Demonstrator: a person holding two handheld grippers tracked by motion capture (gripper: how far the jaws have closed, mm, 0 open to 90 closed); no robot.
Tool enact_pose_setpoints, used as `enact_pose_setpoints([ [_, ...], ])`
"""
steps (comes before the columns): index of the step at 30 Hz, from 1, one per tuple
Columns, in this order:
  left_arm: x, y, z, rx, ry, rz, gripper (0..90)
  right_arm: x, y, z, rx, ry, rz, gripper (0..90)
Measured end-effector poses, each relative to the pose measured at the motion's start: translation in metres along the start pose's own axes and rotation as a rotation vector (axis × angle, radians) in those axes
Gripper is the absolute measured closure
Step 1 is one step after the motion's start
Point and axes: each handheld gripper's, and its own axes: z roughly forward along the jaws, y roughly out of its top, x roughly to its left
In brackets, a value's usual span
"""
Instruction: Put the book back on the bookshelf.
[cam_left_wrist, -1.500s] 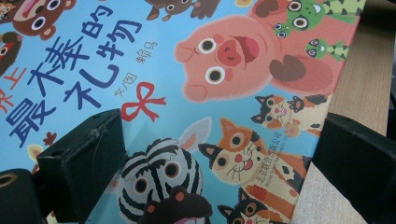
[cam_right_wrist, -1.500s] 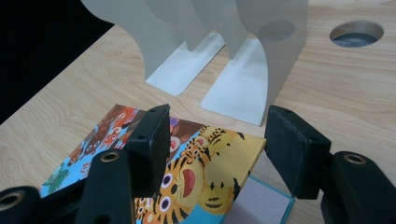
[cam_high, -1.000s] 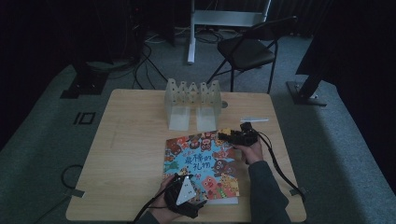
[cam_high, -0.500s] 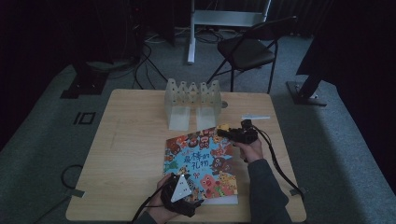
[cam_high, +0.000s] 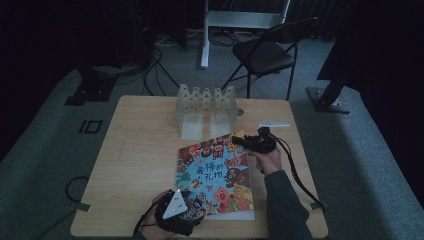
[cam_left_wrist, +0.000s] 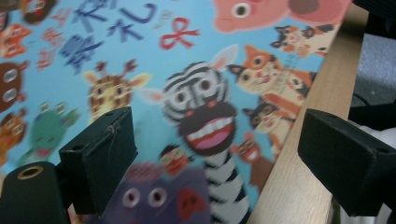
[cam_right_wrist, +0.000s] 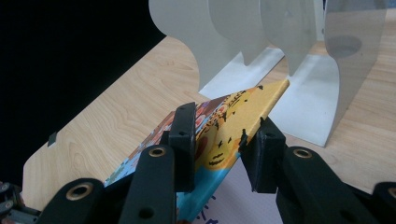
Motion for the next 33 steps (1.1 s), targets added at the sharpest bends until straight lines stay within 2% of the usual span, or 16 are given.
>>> enact_pose_setpoints([
  [7, 0.025, -0.004, -0.012, -0.03, 0.042, -0.085, 16.2, 0.009, 0.002, -0.005, -0.024, -0.005, -0.014, 68.9],
  [10, 0.033, -0.005, -0.015, -0.039, 0.062, -0.108, 23.2, 0.013, 0.003, -0.008, -0.037, -0.006, -0.024, 69.2],
  [12, 0.038, -0.005, -0.016, -0.045, 0.077, -0.121, 23.2, 0.016, 0.003, -0.01, -0.046, -0.006, -0.031, 69.4],
  [18, 0.059, -0.007, -0.02, -0.096, 0.046, -0.208, 30.3, 0.021, 0.005, -0.013, -0.055, -0.007, -0.052, 69.4],
  [24, 0.07, -0.007, -0.019, -0.076, 0.064, -0.223, 31.2, 0.025, 0.006, -0.016, -0.067, 0.001, -0.064, 69.7],
  [27, 0.074, -0.006, -0.015, -0.056, 0.041, -0.238, 31.0, 0.028, 0.007, -0.019, -0.074, 0.006, -0.076, 70.0],
  [33, 0.078, -0.006, -0.012, -0.044, 0.047, -0.244, 30.5, 0.035, 0.013, -0.027, -0.088, 0.024, -0.102, 70.7],
])
